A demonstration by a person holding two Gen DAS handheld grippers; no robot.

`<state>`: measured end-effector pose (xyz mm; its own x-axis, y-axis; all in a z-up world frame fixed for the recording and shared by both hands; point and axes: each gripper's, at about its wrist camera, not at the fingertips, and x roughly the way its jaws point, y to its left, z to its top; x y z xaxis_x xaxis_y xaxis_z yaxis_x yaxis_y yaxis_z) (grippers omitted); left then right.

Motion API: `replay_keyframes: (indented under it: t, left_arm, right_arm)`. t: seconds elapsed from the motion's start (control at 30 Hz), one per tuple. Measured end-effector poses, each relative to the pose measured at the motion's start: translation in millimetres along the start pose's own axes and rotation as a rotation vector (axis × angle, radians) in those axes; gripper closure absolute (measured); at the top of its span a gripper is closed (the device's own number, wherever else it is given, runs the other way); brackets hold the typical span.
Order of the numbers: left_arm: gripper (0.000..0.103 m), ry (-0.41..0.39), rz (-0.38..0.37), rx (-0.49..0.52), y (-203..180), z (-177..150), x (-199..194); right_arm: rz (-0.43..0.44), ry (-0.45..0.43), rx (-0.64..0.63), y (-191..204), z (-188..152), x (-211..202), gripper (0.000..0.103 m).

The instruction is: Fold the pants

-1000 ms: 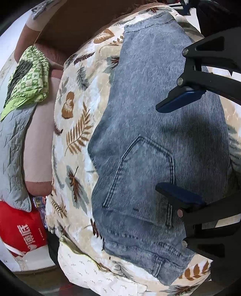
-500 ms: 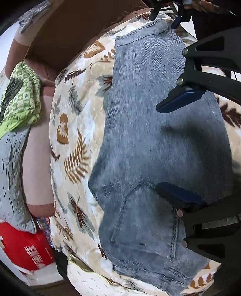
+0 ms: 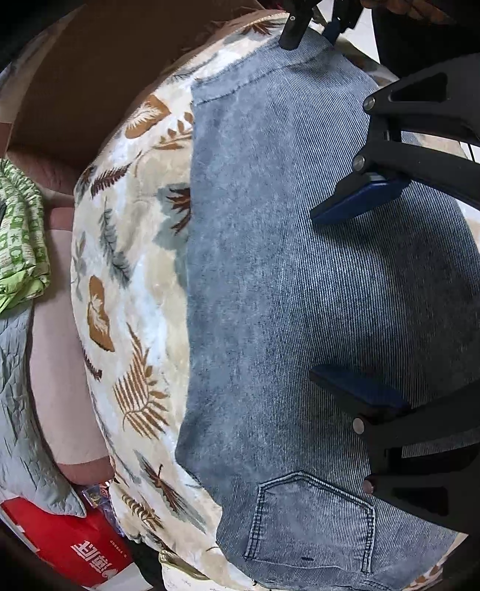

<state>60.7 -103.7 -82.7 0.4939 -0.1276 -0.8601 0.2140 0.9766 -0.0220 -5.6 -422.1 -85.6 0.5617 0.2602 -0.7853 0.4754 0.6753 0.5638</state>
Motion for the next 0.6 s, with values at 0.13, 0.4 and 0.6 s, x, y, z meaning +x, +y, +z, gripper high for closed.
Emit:
replay_keyframes:
  t: [0.13,0.4,0.6]
  left_arm:
    - [0.025,0.003,0.009,-0.001,1.7,-1.2,2.4]
    - [0.025,0.005,0.019,-0.001,0.9,-2.5,4.1]
    - [0.025,0.007,0.022,-0.001,0.5,-3.2,4.5]
  right_arm:
    - [-0.069,-0.008,-0.074,12.8,-4.0,3.6,0.029]
    - [-0.117,-0.015,-0.137,19.0,-7.3,7.3,0.029]
    - [-0.113,-0.022,-0.136,19.0,-8.2,5.8,0.029]
